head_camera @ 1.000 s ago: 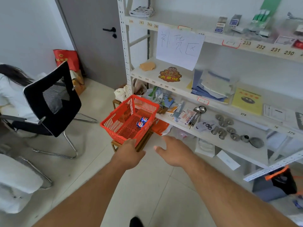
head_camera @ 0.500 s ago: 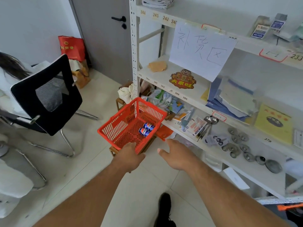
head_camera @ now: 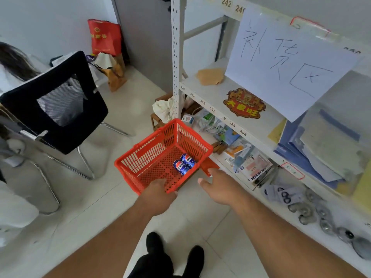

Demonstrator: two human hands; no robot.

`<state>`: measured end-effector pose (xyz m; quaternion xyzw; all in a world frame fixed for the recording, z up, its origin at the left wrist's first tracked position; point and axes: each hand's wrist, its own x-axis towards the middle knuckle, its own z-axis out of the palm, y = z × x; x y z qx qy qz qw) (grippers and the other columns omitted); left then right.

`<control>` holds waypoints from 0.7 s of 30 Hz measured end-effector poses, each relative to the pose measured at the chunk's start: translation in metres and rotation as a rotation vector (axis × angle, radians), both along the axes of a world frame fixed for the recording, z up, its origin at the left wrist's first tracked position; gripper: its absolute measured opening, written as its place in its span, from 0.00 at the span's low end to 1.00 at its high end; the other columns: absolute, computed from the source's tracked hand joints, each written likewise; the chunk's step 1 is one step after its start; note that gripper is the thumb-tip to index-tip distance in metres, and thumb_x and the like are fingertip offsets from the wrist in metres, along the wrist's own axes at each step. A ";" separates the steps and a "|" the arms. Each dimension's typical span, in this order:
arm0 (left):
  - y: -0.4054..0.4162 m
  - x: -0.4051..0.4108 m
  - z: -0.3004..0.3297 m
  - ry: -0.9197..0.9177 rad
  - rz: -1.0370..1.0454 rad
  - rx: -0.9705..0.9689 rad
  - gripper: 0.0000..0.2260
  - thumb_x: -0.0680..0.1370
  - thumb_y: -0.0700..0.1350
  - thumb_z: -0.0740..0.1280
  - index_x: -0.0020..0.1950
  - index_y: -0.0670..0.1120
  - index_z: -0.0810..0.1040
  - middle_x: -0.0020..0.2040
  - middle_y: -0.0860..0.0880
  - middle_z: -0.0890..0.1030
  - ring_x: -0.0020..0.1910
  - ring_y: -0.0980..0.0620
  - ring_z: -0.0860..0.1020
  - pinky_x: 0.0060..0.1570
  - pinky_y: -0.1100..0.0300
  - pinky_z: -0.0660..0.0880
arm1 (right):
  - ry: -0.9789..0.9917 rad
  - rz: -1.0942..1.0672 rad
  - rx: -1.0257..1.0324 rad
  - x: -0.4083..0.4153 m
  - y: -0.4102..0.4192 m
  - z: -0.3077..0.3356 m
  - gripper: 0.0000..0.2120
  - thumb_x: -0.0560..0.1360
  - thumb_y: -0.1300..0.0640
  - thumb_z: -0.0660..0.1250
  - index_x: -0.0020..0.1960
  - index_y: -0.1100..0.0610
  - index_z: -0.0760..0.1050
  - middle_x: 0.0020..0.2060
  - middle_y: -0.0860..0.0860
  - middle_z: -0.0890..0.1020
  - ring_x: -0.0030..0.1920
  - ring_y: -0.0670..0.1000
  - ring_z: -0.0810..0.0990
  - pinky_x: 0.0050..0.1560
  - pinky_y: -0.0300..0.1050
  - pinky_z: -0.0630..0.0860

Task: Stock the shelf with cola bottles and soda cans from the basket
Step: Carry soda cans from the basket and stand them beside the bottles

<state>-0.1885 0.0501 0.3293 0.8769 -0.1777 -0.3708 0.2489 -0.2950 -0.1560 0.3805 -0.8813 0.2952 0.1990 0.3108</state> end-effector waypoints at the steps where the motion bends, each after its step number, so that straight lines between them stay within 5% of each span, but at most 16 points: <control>1: -0.002 0.008 -0.003 0.015 0.013 0.002 0.14 0.74 0.59 0.68 0.52 0.51 0.81 0.45 0.51 0.85 0.40 0.52 0.84 0.40 0.54 0.84 | 0.015 0.015 0.003 0.010 -0.002 -0.002 0.29 0.83 0.41 0.62 0.78 0.57 0.67 0.75 0.54 0.73 0.73 0.57 0.74 0.70 0.52 0.72; 8: -0.016 0.077 -0.036 0.088 0.110 0.020 0.14 0.75 0.60 0.67 0.51 0.51 0.79 0.49 0.53 0.83 0.48 0.52 0.82 0.54 0.52 0.82 | 0.132 0.043 -0.018 0.079 -0.017 -0.022 0.26 0.82 0.42 0.63 0.75 0.55 0.70 0.72 0.53 0.78 0.71 0.56 0.77 0.69 0.53 0.74; 15: -0.036 0.129 -0.082 0.210 0.174 -0.019 0.21 0.78 0.60 0.67 0.66 0.50 0.74 0.56 0.51 0.83 0.47 0.54 0.81 0.49 0.58 0.78 | 0.220 0.082 -0.078 0.145 -0.040 -0.059 0.21 0.81 0.46 0.65 0.71 0.53 0.72 0.69 0.53 0.78 0.68 0.56 0.78 0.65 0.49 0.75; 21: -0.059 0.145 -0.130 0.346 0.308 0.037 0.30 0.79 0.55 0.68 0.78 0.45 0.68 0.69 0.44 0.79 0.62 0.45 0.80 0.61 0.55 0.78 | 0.256 0.106 -0.048 0.195 -0.060 -0.110 0.11 0.81 0.49 0.66 0.61 0.53 0.77 0.50 0.50 0.81 0.54 0.55 0.82 0.51 0.47 0.76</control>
